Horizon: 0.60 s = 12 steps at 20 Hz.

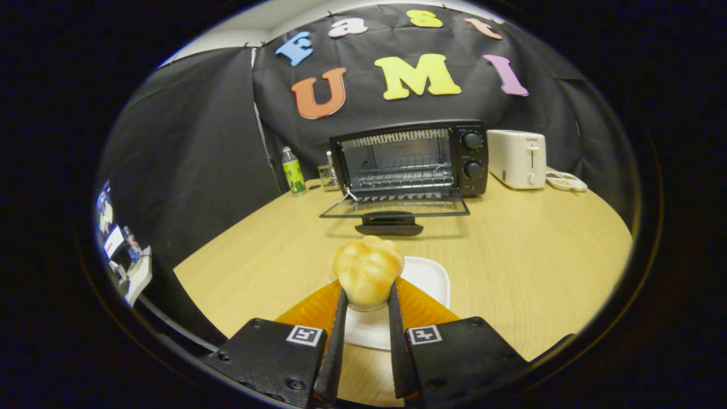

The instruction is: Open the toaster oven, put the food inside, and close the toaster oven door.

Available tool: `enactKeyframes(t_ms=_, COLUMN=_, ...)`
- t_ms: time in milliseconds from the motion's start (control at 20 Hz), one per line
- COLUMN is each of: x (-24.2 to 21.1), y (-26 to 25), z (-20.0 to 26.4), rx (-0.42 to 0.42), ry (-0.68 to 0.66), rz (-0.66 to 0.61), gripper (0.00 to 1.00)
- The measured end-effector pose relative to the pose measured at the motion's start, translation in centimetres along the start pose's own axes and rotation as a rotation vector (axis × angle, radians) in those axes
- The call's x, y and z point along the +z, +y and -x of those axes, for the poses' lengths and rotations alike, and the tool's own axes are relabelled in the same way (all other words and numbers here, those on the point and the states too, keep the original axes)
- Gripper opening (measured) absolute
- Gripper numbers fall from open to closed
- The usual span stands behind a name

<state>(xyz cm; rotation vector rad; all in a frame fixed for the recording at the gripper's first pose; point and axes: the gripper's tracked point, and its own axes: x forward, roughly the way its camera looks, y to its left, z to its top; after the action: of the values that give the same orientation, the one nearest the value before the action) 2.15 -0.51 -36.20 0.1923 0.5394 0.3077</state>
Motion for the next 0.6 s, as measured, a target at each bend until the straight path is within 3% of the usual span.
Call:
enactKeyframes(t_ms=350, x=9.1, y=1.1, z=-0.8, rx=0.138, ry=-0.081, rz=-0.283, gripper=0.39)
enactKeyframes(t_ms=600, x=14.3, y=-1.1, z=-5.5, rx=0.136, ry=-0.033, rz=-0.416, gripper=0.39)
